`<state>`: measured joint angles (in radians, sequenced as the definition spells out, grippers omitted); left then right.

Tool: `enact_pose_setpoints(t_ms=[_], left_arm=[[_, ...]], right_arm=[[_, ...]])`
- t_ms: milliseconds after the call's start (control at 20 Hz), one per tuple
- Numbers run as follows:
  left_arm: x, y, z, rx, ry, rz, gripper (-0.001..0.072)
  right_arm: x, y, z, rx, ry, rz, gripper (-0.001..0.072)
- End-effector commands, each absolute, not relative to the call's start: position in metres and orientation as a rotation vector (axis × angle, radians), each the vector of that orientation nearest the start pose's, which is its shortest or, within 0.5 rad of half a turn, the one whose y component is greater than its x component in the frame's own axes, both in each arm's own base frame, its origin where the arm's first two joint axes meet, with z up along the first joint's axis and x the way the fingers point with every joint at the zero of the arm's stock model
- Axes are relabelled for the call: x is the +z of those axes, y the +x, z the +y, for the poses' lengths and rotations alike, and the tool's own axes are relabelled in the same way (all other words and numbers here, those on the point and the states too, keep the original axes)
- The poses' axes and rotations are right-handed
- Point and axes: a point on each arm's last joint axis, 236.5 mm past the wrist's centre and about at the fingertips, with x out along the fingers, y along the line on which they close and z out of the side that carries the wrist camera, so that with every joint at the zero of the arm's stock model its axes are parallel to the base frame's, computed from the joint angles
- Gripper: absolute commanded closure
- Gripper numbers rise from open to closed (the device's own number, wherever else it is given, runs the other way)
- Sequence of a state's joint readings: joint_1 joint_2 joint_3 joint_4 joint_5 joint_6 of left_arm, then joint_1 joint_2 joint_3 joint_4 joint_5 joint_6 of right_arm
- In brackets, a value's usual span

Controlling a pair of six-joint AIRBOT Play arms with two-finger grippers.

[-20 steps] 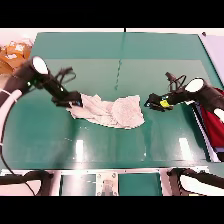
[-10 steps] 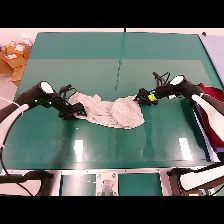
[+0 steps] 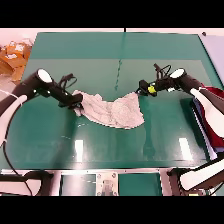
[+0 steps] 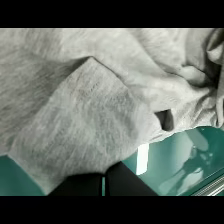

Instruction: Fold the shirts.

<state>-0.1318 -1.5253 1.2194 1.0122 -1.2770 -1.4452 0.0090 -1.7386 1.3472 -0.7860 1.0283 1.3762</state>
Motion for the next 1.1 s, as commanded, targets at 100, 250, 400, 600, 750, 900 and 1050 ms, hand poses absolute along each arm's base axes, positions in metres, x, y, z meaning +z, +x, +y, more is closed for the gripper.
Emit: enact_pose_setpoints(t_ms=[100, 250, 400, 600, 750, 900, 1050], left_arm=[[-0.019, 0.364, -0.144, -0.461, -0.192, 1.544, 0.0686], [-0.023, 0.364, -0.135, -0.435, -0.15, 1.548, 0.0686], [-0.023, 0.364, -0.135, -0.435, -0.15, 1.547, 0.0686], [-0.023, 0.365, -0.135, -0.435, -0.151, 1.544, 0.0686], [-0.018, 0.371, -0.133, -0.433, -0.134, 1.52, 0.0686], [0.028, 0.405, -0.121, -0.409, -0.039, 1.389, 0.0687], [0.145, 0.446, -0.123, -0.413, 0.001, 1.071, 0.0687]], right_arm=[[-0.055, 0.474, 0.12, 0.354, 0.58, 1.304, 0.0212], [-0.069, 0.46, 0.101, 0.328, 0.601, 1.379, 0.0216], [-0.087, 0.446, 0.111, 0.344, 0.614, 1.443, 0.0226], [-0.097, 0.432, 0.16, 0.456, 0.625, 1.493, 0.0337], [-0.089, 0.427, 0.198, 0.567, 0.599, 1.475, 0.0648], [-0.05, 0.452, 0.208, 0.63, 0.604, 1.378, 0.0702], [0.064, 0.482, 0.2, 0.728, 0.543, 1.187, 0.0703]])
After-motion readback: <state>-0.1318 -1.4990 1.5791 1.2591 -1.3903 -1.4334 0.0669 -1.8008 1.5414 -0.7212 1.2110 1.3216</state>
